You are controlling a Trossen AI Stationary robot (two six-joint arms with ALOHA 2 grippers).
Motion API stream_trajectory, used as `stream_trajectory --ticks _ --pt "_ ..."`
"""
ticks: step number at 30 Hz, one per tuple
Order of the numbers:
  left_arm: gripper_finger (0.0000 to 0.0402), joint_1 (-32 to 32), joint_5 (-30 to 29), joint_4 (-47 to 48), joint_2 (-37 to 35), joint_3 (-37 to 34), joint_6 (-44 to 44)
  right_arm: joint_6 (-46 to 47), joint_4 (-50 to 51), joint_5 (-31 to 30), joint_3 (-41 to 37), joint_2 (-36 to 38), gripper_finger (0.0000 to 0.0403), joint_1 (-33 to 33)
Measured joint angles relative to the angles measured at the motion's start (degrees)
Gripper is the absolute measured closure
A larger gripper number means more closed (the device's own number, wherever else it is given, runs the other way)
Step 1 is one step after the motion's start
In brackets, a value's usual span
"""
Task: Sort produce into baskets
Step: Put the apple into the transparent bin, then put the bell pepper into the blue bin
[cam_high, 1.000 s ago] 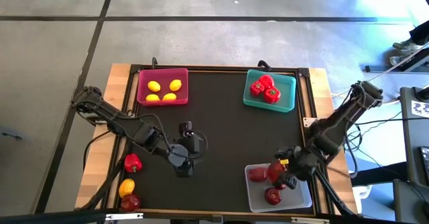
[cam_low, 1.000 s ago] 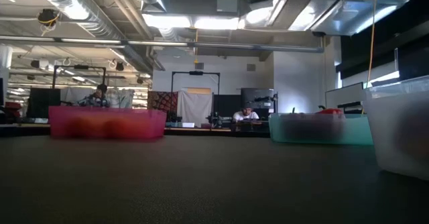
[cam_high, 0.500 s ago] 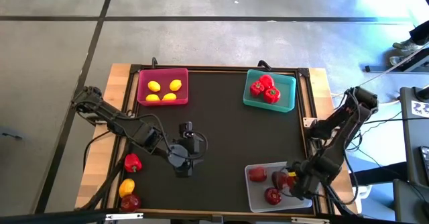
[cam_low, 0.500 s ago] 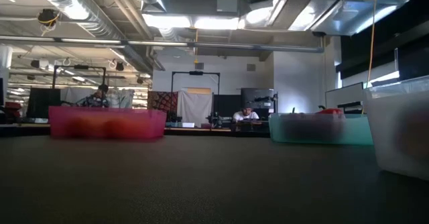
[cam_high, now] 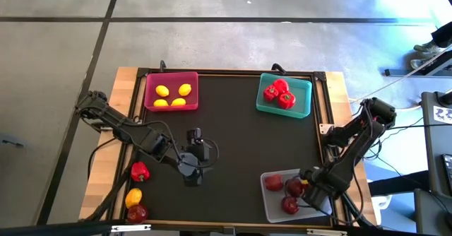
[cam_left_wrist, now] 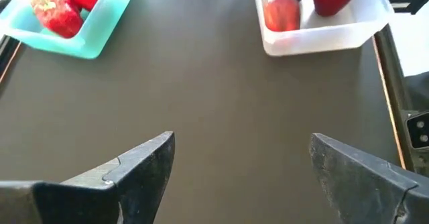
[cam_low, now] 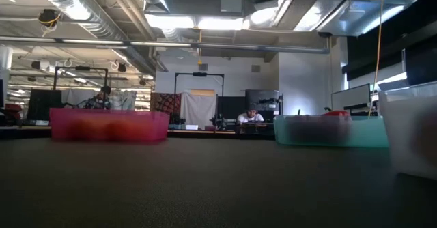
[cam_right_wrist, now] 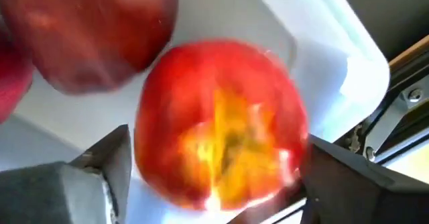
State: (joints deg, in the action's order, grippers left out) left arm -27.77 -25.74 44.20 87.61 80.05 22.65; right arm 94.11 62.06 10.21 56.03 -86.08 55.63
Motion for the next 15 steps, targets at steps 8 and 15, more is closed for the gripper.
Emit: stream_trajectory --ticks 8,15 --pt "0.0063 -0.41 1.71 4.03 0.0 0.0 3.96 -6.9 0.83 7.07 3.36 0.74 0.0043 -2.54" --pt "0.0063 -3.25 8.59 16.0 0.0 0.0 14.79 -7.59 5.37 1.72 14.74 2.38 0.0044 -2.53"
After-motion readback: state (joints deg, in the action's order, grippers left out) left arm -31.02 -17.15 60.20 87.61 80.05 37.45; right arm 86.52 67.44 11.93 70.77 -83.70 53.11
